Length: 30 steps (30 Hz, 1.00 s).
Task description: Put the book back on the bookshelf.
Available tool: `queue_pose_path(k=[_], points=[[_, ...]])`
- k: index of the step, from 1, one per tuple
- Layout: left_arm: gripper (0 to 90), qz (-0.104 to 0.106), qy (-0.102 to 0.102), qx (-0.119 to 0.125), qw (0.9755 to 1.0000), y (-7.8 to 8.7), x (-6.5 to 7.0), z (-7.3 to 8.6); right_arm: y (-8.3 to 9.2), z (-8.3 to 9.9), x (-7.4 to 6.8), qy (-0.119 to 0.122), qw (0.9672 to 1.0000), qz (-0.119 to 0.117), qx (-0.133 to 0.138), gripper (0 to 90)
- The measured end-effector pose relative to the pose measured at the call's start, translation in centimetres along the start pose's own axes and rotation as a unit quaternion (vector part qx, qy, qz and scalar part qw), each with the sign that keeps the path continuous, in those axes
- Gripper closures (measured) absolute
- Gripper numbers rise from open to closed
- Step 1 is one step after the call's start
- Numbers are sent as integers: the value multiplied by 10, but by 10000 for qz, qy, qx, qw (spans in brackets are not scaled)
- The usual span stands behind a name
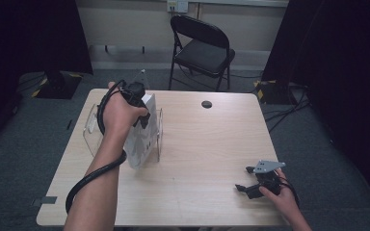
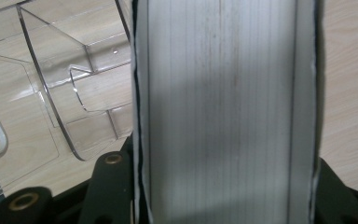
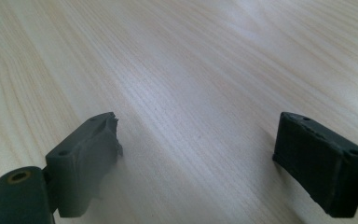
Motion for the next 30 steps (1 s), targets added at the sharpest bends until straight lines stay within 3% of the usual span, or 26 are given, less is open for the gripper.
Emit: queue_pose_path(k=[17,30], points=[[532,-40,56,-55,10000,-2,-1,-14,0,0,0,6,10000,-6,-5,122],[532,10,267,24,9996,-6,-4,-23,0,0,0,13,10000,-17,-7,122]])
Point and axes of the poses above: each handheld gripper's, and its own axes: y roughly backward along the jaws, z roughly out of its underside, x roughly to its right, the point moved 6 cm from there along -y, roughly forward along the jaws, and after that the axes turned 9 degrees about -x, right-handed, at the moved point
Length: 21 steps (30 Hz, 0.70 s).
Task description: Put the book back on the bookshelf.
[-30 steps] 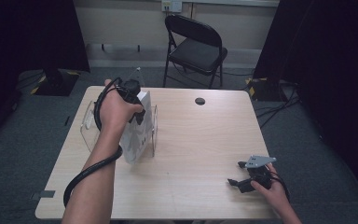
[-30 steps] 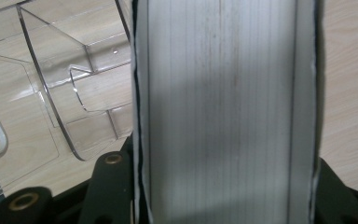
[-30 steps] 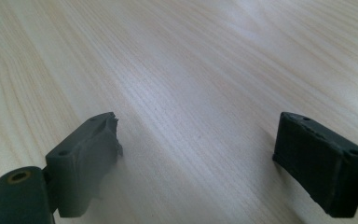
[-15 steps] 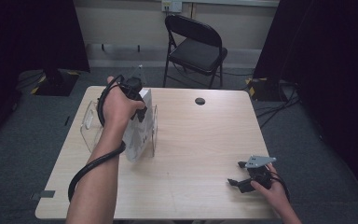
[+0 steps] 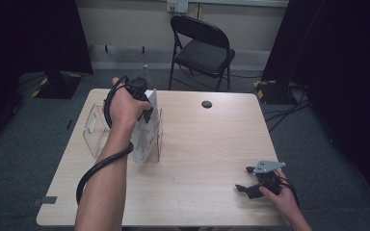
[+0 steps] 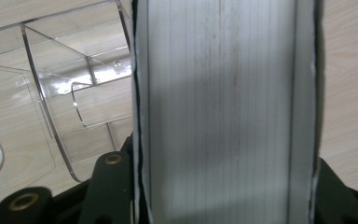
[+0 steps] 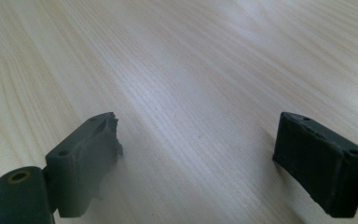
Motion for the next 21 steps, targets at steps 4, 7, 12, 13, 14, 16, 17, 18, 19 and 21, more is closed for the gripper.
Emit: queue_pose_path(k=[4,7,12,13,14,16,17,18,19,21], points=[[532,-36,45,-29,10000,-2,1,-2,0,0,0,8,10000,-1,1,122],[532,-27,56,-21,10000,-4,1,-4,0,0,0,14,10000,-4,-1,122],[532,-20,106,-36,9999,-6,1,-6,0,0,0,20,10000,-5,-1,122],[532,-17,97,-36,9999,-6,1,-7,0,0,0,24,10000,-5,-1,122],[532,-43,74,-17,10000,-6,1,-7,0,0,0,26,10000,-6,0,122],[531,-42,135,-12,9999,-7,1,-9,0,0,0,29,10000,-7,-1,122],[532,-68,129,-26,9999,-6,1,-9,0,0,0,20,10000,-11,-7,122],[532,-110,171,-21,9998,-6,1,-10,0,0,0,23,10000,-11,-6,123],[532,-71,148,-9,9999,-6,2,-11,0,0,0,21,10000,-11,-3,122],[532,-65,175,0,9998,-6,1,-11,0,0,0,29,10000,-11,-5,122]])
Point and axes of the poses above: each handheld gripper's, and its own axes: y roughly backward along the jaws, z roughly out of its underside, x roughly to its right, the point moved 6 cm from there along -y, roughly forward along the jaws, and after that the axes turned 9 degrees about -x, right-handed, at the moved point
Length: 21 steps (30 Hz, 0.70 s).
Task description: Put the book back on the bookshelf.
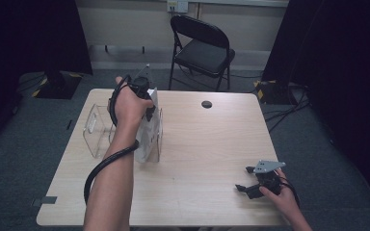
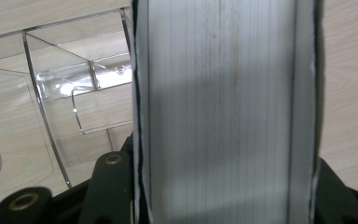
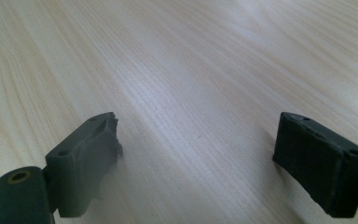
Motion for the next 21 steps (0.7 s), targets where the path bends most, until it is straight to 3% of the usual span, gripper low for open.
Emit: queue_pose_path(k=[10,21], points=[[531,-7,105,9,9999,-2,-4,-2,0,0,0,-13,10000,1,5,123],[531,-23,147,75,9999,-7,1,-6,0,0,0,-6,10000,0,8,122]])
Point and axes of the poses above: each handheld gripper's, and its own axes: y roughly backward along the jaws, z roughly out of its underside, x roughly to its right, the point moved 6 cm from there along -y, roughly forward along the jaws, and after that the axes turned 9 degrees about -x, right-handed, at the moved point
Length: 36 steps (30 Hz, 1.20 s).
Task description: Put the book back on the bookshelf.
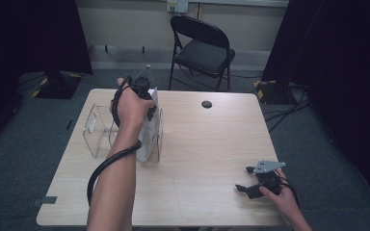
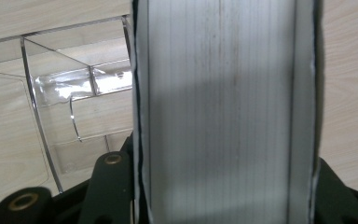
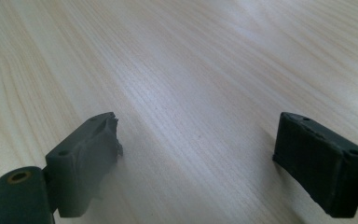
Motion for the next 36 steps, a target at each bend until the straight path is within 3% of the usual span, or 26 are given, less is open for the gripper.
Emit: queue_pose_path(k=[4,8,14,22,36], points=[[531,-80,-24,12,10000,-1,1,-2,0,0,0,-3,10000,1,0,122],[531,-9,25,2,10000,-3,1,-4,0,0,0,-6,10000,0,0,123],[530,-135,-17,-53,9999,-4,2,-5,0,0,0,3,10000,0,-1,122],[530,-69,24,-52,10000,-9,5,-6,0,0,0,0,10000,-2,-1,122],[530,-162,24,-32,9999,-12,7,-11,0,0,0,24,10000,-6,1,122]])
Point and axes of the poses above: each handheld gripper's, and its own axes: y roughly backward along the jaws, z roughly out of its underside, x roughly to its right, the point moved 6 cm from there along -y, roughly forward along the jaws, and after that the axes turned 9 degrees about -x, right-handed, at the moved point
